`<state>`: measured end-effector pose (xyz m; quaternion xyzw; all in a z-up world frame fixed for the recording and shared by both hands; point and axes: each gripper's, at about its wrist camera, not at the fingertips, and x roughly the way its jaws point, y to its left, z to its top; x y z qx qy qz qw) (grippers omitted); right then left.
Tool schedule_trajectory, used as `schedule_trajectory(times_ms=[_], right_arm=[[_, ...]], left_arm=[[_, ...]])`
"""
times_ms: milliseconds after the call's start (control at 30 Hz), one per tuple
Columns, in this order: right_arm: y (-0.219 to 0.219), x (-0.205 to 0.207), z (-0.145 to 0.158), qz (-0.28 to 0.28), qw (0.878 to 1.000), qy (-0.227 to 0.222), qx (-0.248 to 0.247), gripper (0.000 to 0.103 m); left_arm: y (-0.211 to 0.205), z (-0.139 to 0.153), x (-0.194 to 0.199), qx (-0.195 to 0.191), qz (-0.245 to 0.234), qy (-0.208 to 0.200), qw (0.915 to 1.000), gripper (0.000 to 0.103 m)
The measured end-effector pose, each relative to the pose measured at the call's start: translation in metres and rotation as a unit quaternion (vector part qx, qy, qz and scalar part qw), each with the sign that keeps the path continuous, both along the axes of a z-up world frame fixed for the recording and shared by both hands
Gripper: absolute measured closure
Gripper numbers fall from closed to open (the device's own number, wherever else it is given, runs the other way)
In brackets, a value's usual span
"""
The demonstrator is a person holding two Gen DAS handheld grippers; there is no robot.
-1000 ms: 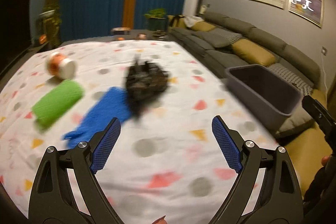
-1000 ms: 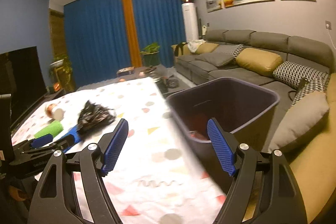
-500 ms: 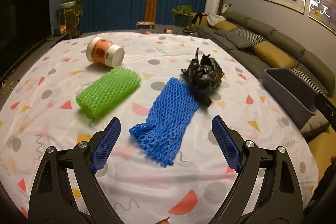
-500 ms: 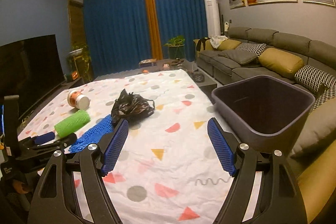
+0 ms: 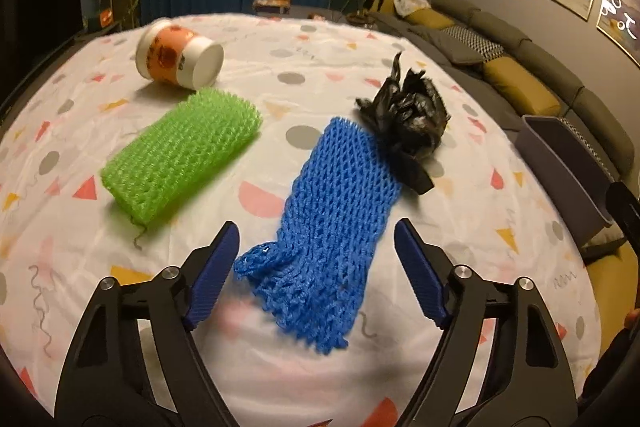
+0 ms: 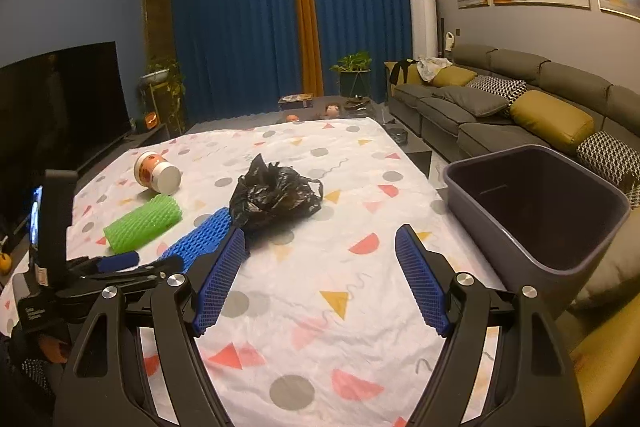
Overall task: Collect trash
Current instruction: 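Lower the left tool onto the blue mesh sleeve and close it, then lift the blue mesh with the left tool while the right tool approaches the black bag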
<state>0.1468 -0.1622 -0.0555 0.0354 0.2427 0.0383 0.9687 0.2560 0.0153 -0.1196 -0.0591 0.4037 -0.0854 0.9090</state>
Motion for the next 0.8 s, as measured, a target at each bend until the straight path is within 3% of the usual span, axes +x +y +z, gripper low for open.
schedule_trajectory(times_ms=[267, 367, 433, 533, 800], right_arm=[[0.013, 0.018, 0.0, 0.01, 1.0, 0.008, -0.008, 0.027], [0.017, 0.023, -0.002, 0.012, 1.0, 0.011, -0.009, 0.027], [0.021, 0.027, -0.005, 0.014, 1.0, 0.016, -0.01, 0.027], [0.026, 0.034, -0.009, 0.017, 0.999, 0.024, -0.013, 0.027], [0.042, 0.047, -0.016, 0.023, 0.999, 0.035, -0.024, 0.027]], left_arm=[[-0.003, -0.008, 0.009, 0.01, -0.01, 0.023, 0.9996, 0.035], [-0.002, -0.007, 0.009, 0.019, 0.002, 0.023, 0.9996, 0.048], [0.0, -0.008, 0.01, 0.023, 0.012, 0.023, 0.9994, 0.071], [0.004, -0.009, 0.011, 0.008, 0.007, 0.025, 0.9996, 0.09], [0.01, -0.005, 0.008, -0.028, -0.011, 0.01, 0.9995, 0.097]])
